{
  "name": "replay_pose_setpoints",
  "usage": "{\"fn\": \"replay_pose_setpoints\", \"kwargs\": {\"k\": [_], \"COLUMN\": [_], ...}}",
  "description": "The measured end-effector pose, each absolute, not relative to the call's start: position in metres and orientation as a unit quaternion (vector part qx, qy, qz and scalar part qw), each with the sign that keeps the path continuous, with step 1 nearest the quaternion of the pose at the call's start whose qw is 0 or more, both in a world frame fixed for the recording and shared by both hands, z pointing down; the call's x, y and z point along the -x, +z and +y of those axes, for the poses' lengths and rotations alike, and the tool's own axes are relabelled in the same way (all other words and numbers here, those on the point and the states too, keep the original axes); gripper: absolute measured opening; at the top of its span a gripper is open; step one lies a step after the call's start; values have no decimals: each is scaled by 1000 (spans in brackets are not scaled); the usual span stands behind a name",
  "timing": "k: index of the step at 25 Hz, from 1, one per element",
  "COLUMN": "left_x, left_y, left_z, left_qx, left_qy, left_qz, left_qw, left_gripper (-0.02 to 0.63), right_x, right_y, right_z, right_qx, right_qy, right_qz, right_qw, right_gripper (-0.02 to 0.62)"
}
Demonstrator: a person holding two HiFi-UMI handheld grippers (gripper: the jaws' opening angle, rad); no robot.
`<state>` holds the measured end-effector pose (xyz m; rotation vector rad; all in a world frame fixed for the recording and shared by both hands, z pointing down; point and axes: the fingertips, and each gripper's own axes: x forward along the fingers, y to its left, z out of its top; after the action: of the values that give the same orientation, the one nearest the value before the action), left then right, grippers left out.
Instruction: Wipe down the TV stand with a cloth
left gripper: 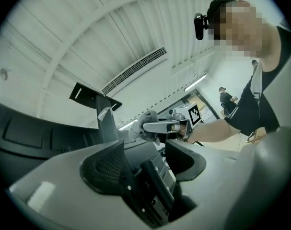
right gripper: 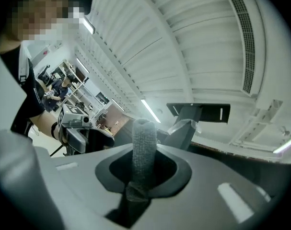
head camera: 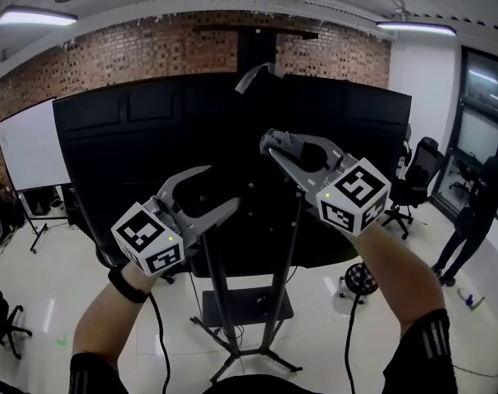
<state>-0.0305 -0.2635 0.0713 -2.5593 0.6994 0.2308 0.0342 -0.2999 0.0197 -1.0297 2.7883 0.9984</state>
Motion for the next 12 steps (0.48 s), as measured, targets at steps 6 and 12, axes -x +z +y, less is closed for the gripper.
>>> {"fn": "replay_pose_setpoints", "kwargs": {"k": [6, 12], "left_x": [26, 17], "left_y": [18, -35], "left_z": [-296, -321], "left_qx": [923, 912], "left_qy": [80, 84], "left_qz": [270, 279], "left_qw": [263, 290], "left_gripper": [293, 288], "right_x": [-27, -18], "right_y": [-47, -125], "right_z": [-331, -359], "right_qx": [357, 391], "right_qy": [391, 471], "right_qz": [848, 789], "right_qw": [-22, -44], "right_gripper": [63, 61]}}
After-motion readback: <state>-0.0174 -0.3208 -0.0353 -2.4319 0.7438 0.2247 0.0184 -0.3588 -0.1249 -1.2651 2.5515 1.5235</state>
